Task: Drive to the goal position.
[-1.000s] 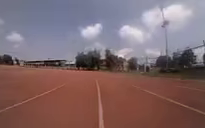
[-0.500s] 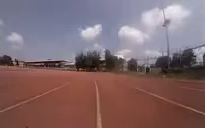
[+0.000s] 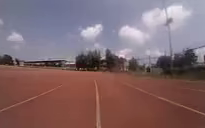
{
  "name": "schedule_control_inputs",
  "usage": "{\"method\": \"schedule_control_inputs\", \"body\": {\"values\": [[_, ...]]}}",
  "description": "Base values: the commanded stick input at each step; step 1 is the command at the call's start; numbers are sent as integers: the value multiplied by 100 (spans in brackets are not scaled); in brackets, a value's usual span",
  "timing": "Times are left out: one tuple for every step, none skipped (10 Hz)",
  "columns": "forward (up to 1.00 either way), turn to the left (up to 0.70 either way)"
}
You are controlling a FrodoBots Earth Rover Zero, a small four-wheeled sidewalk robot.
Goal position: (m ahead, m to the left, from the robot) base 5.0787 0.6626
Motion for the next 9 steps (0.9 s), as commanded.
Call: {"method": "schedule_control_inputs", "body": {"values": [[70,0],[70,0],[70,0],[70,0],[70,0],[70,0],[70,0],[70,0],[70,0]]}}
